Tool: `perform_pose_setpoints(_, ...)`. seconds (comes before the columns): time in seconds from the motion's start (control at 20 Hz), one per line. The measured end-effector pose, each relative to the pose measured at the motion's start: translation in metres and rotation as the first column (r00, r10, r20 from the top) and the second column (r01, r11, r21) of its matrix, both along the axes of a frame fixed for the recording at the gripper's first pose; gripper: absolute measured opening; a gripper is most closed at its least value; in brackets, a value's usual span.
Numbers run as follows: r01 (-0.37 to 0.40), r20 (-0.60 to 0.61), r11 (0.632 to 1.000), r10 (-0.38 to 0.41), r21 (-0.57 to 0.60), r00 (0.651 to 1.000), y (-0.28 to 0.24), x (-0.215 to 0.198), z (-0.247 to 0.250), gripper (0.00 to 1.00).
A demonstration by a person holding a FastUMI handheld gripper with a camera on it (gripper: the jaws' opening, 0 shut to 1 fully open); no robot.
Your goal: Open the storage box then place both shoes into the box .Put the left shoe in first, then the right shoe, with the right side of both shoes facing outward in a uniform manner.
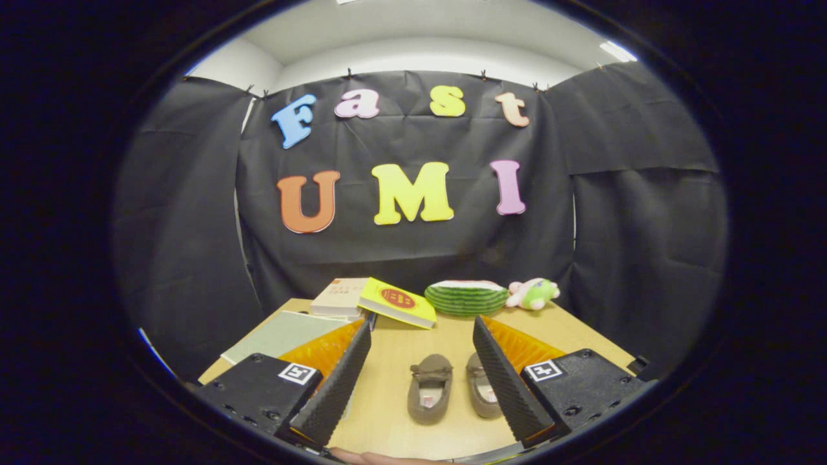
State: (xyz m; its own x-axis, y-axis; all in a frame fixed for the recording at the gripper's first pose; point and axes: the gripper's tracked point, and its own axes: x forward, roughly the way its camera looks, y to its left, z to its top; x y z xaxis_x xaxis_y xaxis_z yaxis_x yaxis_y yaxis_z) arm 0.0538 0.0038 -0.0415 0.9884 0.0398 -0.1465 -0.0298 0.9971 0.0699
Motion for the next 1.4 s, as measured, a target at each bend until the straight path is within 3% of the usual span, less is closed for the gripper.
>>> perform_pose_setpoints(0.4, -0.122, -0.183, 0.985, 0.144, 0.126, 0.973, 0.026, 0.074, -0.056, 1.00)
perform_pose_setpoints(0.6, -0.210, -0.278, 0.929, 0.298, 0.306, 0.913, 0.051, 0.100, -0.089, 1.00)
perform_pose_setpoints(0.8, -0.276, -0.335, 0.831, 0.466, 0.483, 0.819, 0.079, 0.117, -0.120, 1.00)
perform_pose_setpoints(0.95, -0.296, -0.332, 0.719, 0.593, 0.629, 0.734, 0.105, 0.127, -0.134, 0.99)
perform_pose_setpoints(1.05, -0.276, -0.307, 0.631, 0.655, 0.725, 0.690, 0.117, 0.137, -0.141, 0.99)
perform_pose_setpoints(1.2, -0.259, -0.223, 0.449, 0.771, 0.855, 0.597, 0.132, 0.139, -0.138, 0.98)
perform_pose_setpoints(1.3, -0.235, -0.193, 0.360, 0.828, 0.903, 0.527, 0.140, 0.137, -0.139, 0.93)
perform_pose_setpoints(1.4, -0.210, -0.210, 0.347, 0.847, 0.914, 0.487, 0.145, 0.140, -0.150, 0.88)
